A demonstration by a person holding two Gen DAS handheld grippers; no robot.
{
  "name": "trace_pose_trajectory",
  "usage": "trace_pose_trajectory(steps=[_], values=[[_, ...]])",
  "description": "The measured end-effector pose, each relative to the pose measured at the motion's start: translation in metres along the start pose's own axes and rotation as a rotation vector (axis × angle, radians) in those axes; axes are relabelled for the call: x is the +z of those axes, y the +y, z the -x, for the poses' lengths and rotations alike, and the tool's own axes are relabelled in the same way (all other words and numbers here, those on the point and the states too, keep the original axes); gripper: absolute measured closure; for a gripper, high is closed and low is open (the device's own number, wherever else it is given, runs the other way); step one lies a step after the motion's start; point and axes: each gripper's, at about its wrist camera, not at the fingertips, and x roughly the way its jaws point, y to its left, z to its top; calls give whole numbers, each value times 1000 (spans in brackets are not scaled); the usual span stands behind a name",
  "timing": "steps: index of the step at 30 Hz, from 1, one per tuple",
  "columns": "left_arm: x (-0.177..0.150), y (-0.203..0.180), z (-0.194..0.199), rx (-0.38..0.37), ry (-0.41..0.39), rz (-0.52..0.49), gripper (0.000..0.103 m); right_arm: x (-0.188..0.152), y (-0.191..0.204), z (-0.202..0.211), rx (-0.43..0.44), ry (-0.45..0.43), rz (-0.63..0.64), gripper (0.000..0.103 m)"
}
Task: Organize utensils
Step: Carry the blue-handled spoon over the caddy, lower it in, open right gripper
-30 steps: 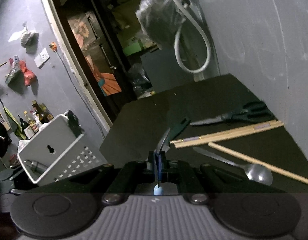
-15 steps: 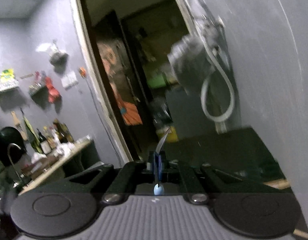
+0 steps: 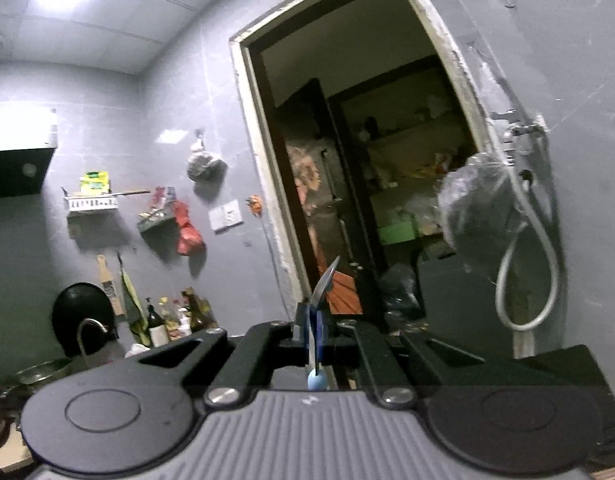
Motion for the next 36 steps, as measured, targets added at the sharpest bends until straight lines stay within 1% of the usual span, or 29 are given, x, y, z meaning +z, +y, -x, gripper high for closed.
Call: trace_pose_trajectory(steps=[2,9,14,22,29,36], values=[[0,0,0,0,0,0,24,-4,3,-6,23,-7,-2,99],[0,0,0,0,0,0,24,-28,6,-29,52,37,4,99],[0,0,0,0,0,1,24,-54,8,-41,47,99,25,99],[0,0,0,-1,-1,1,24,-84,20,-42,39,172,115,99],[0,0,0,0,-1,1,24,-99,23,-41,23,217,120,99],[0,0,0,-1,0,1,24,-103,23,-42,16,247,124,98]])
